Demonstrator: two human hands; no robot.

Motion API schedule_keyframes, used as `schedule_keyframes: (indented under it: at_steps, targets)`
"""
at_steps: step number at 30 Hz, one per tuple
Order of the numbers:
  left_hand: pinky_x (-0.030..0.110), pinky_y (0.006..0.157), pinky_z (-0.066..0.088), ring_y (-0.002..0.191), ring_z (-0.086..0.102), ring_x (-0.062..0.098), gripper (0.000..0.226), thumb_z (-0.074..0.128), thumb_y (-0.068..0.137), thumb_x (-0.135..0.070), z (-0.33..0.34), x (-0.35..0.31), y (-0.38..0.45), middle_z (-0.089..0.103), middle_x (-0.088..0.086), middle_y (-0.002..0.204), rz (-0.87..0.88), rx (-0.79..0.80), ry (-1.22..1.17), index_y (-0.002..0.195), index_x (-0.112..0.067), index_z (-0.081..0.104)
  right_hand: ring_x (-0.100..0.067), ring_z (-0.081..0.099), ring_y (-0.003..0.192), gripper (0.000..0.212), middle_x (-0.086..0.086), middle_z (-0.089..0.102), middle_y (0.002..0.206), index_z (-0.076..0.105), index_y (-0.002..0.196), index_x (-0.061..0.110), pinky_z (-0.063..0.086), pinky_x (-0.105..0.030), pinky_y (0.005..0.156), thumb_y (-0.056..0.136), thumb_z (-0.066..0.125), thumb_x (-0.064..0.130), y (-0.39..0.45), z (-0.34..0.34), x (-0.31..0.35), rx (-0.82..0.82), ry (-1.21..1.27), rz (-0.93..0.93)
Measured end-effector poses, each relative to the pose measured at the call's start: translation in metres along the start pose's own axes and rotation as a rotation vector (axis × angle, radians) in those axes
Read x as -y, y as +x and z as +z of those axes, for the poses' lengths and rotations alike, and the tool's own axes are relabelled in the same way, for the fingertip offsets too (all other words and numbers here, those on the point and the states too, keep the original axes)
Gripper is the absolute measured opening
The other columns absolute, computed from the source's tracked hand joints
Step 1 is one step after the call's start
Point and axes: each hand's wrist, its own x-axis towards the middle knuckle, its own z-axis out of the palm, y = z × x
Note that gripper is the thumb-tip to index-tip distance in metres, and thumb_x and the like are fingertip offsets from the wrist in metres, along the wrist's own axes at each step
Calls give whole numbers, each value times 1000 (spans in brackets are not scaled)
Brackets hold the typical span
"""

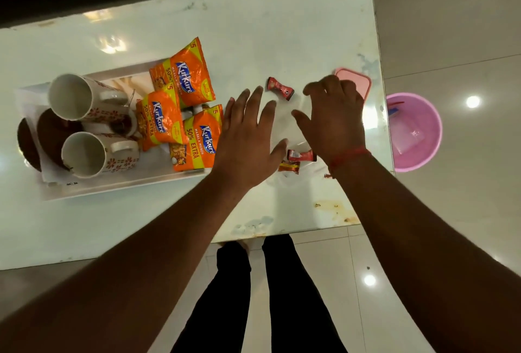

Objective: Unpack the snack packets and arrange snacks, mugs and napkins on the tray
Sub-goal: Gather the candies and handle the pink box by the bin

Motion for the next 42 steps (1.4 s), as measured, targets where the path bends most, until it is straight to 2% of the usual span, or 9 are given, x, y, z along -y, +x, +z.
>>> schedule_keyframes:
  at_steps: [4,9,13,20,30,33,37,39,42]
  targets:
    - [55,120,16,149,19,37,81,42,87,-68,4,10,17,23,15,161,-2,42,91,149,-17,34,-35,52,111,44,-10,59,117,61,116,15,44,-49,93,88,59,49,46,21,14,32,-68,-42]
    - [57,120,10,151,7,38,88,30,86,-74,11,11,19,11,13,164,-13,45,132,155,-21,18,-39,53,106,30,-14,61,107,65,105,9,43,-52,92,88,58,34,57,39,24,58,-145,-101]
    - [57,120,9,151,2,39,87,21,87,-77,13,9,15,5,12,165,-39,56,132,156,-25,13,-38,53,104,25,-11,62,102,66,99,10,43,-51,90,89,60,32,51,40,15,49,-150,-117]
    - [58,119,13,151,0,38,84,22,90,-73,8,2,3,4,13,165,-82,63,80,156,-23,13,-31,55,97,23,-7,63,96,68,95,14,44,-43,83,90,61,35,8,2,-2,-66,-35,-107]
    - [58,119,15,151,-2,39,82,21,91,-71,13,-7,-8,1,14,165,-82,109,78,156,-23,10,-30,53,110,29,-7,64,109,69,106,15,40,-46,96,90,61,38,-72,-4,-16,30,-29,-60]
    - [58,119,14,150,-1,40,81,23,92,-70,13,-7,-7,2,15,165,-75,120,81,156,-22,9,-30,52,114,37,-6,61,118,65,115,19,42,-45,96,88,62,44,-69,-5,-18,28,70,6]
    - [56,120,13,150,-4,39,77,20,94,-65,7,-9,-4,-1,15,165,-85,132,50,156,-22,6,-34,50,110,44,-12,56,121,59,121,17,45,-44,88,87,64,43,-43,-10,-35,-76,184,152]
    - [55,121,13,151,-4,39,75,22,96,-62,4,-10,-2,-1,15,165,-100,133,20,156,-22,5,-37,48,112,51,-16,51,126,53,127,14,44,-46,90,88,59,46,-25,-7,-45,-73,118,247]
    - [54,121,12,151,-3,38,73,27,97,-59,3,-11,3,-1,14,165,-131,144,-24,156,-21,6,-41,43,118,69,-21,42,134,40,136,10,44,-52,91,87,53,56,3,4,-47,36,-29,341]
